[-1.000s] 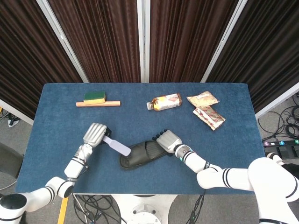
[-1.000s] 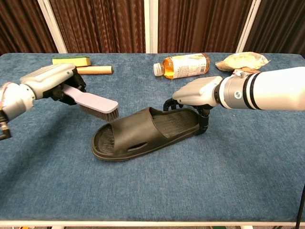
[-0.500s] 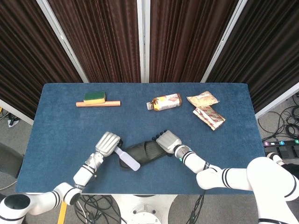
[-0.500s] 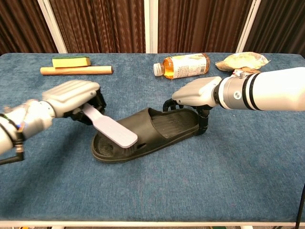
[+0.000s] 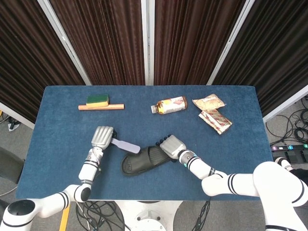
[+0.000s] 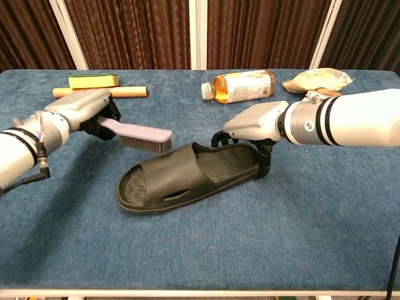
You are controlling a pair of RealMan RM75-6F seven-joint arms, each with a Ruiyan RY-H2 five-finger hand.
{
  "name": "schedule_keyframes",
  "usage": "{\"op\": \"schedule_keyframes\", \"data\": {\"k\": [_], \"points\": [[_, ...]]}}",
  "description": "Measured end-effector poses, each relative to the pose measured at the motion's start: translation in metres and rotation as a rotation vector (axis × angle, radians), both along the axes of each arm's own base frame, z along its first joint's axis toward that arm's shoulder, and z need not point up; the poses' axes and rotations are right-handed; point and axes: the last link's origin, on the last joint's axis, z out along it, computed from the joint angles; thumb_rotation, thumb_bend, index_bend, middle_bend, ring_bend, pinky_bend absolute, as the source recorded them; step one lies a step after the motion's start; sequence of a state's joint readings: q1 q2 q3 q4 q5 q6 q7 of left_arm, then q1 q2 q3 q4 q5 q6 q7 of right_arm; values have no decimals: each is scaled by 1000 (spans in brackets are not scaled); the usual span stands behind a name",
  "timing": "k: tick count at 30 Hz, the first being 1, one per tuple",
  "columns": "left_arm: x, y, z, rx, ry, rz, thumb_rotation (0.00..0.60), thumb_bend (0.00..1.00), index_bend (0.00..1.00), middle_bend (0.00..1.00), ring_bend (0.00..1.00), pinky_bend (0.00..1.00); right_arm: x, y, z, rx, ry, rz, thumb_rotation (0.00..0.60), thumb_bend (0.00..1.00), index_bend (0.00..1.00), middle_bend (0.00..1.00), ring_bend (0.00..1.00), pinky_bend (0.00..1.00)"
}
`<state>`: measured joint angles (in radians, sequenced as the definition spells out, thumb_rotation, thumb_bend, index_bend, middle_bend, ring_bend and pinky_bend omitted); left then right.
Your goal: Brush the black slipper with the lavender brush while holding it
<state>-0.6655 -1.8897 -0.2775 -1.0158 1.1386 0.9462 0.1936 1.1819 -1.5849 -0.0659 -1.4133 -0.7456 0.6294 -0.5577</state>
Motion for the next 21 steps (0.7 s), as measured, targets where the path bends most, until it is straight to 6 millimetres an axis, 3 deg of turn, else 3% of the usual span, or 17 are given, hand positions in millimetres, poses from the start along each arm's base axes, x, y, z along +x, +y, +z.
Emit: {"op": "schedule_keyframes", "data": {"k": [7, 13, 21], "points": [[3, -24, 17, -5, -78, -79, 600, 688, 1000, 1000, 1000, 1000, 0, -1, 1, -4, -3, -2, 600, 317, 400, 381, 206, 224], [7, -56, 10, -79, -45, -213, 600, 688, 1000, 1000, 1000, 1000, 0, 0, 1, -3, -1, -1, 600, 317, 398, 382, 206, 223], [9, -45, -13, -121, 27, -199, 600, 688, 1000, 1000, 1000, 1000, 0, 1, -1, 0, 6, 2, 600, 317, 398, 386, 206, 226]]}}
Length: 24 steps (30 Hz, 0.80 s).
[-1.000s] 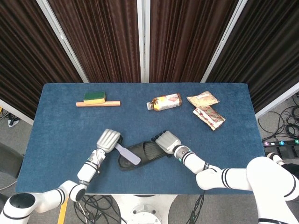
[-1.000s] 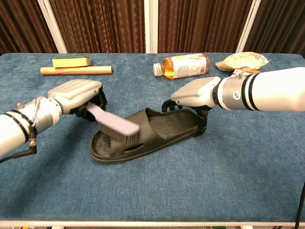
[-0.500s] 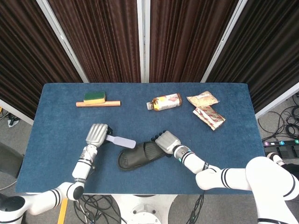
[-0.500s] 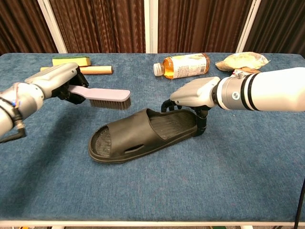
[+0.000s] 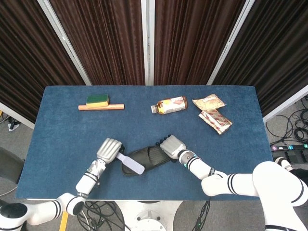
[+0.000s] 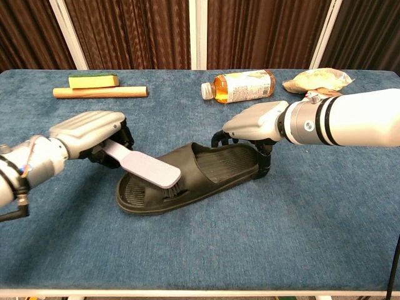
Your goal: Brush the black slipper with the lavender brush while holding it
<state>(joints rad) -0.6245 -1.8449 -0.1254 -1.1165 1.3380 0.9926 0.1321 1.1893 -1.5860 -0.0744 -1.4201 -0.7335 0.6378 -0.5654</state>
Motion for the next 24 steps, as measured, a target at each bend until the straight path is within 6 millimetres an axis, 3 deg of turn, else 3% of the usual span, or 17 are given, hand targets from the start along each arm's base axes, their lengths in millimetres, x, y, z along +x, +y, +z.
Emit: {"op": "schedule_keyframes", "data": {"k": [6, 12, 15, 17, 19, 22, 24], "points": [[2, 25, -4, 63, 28, 63, 600, 687, 1000, 1000, 1000, 1000, 2, 2, -2, 6, 3, 3, 600, 317, 398, 387, 207, 230], [-2, 45, 7, 121, -5, 139, 600, 688, 1000, 1000, 1000, 1000, 3, 2, -1, -3, -3, 4, 600, 317, 390, 381, 206, 233], [-5, 46, 17, 138, -36, 150, 600, 687, 1000, 1000, 1000, 1000, 3, 2, 2, -6, -15, -9, 600, 232, 291, 331, 173, 224], [-8, 43, 26, 152, -64, 151, 600, 684, 1000, 1000, 995, 1000, 2, 2, 5, -5, -24, -30, 600, 69, 101, 225, 92, 182], [-14, 40, 35, 161, -80, 149, 600, 682, 1000, 1000, 966, 1000, 2, 2, 9, -5, -33, -47, 600, 2, 3, 128, 25, 130], [-28, 31, 49, 176, -77, 146, 600, 680, 985, 996, 899, 1000, 4, 1, 17, -17, -54, -64, 600, 0, 0, 34, 0, 67], [-37, 28, 53, 177, -57, 150, 544, 672, 906, 950, 830, 1000, 4, 0, 23, -28, -68, -73, 600, 0, 0, 7, 0, 52]]}}
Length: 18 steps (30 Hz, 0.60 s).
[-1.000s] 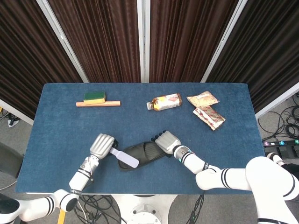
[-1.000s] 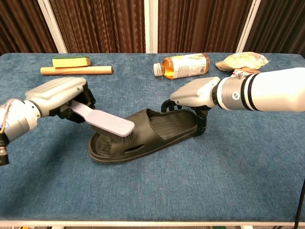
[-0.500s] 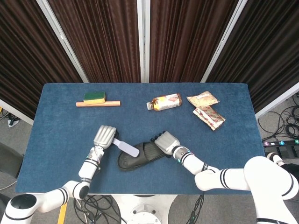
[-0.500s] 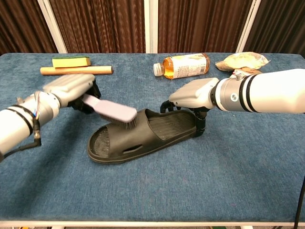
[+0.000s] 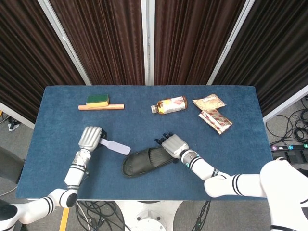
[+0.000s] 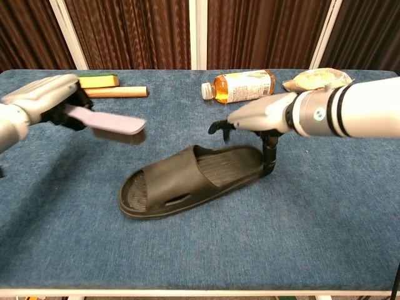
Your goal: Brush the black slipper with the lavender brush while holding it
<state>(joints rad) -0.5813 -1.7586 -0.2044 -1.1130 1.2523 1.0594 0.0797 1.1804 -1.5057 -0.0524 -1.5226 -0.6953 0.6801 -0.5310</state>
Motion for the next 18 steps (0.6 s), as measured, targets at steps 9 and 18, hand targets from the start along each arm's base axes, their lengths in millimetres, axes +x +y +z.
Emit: {"op": "schedule_keyframes", "data": {"k": [9, 18], "points": [[-15, 10, -5, -46, 61, 65, 342, 593, 499, 606, 500, 910, -10, -9, 71, -147, -69, -36, 600, 0, 0, 0, 0, 44], [-8, 14, -9, -78, 103, 57, 192, 82, 112, 147, 90, 330, -55, 1, 150, -302, -141, -109, 600, 0, 0, 0, 0, 44]]}}
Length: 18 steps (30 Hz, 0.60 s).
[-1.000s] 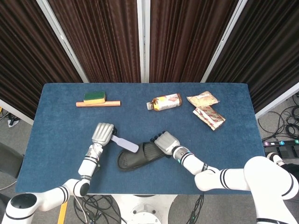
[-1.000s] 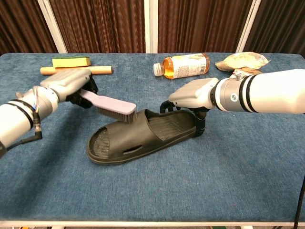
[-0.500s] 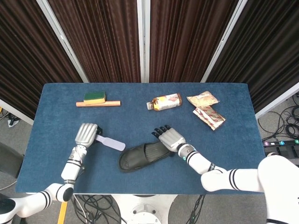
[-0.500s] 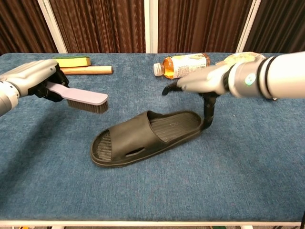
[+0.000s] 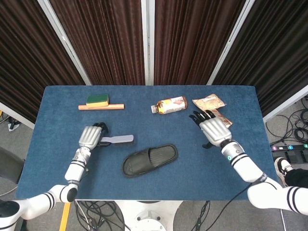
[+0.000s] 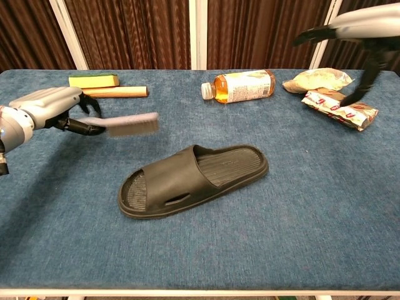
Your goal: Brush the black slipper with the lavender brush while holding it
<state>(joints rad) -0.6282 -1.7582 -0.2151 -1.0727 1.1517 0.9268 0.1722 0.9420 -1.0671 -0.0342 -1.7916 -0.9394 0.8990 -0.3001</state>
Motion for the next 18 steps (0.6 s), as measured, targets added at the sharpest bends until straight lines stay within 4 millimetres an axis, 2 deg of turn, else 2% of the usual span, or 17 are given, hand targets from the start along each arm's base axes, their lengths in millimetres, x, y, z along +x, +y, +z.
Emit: {"op": "schedule_keyframes", "data": {"k": [4, 6, 8, 10, 12, 18], "points": [[3, -2, 4, -21, 7, -8, 179, 34, 94, 109, 66, 303, -16, 9, 13, -16, -41, -26, 600, 0, 0, 2, 0, 44], [4, -3, 9, -28, 14, -17, 201, 34, 93, 108, 66, 303, -23, 14, 18, -22, -57, -36, 600, 0, 0, 7, 0, 44], [4, -5, 16, -37, 18, -25, 301, 34, 95, 108, 66, 303, -33, 19, 24, -33, -73, -48, 600, 0, 0, 19, 0, 44], [4, -7, 24, -41, 16, -29, 489, 34, 104, 110, 67, 304, -44, 25, 32, -49, -90, -62, 600, 0, 0, 50, 0, 52], [2, -12, 39, -34, 7, -31, 591, 33, 124, 124, 69, 304, -53, 30, 40, -72, -110, -69, 600, 7, 0, 108, 0, 82], [-25, -33, 101, 115, -2, -13, 600, 33, 222, 203, 95, 303, -89, 56, 72, -202, -162, -88, 600, 105, 81, 232, 82, 185]]}}
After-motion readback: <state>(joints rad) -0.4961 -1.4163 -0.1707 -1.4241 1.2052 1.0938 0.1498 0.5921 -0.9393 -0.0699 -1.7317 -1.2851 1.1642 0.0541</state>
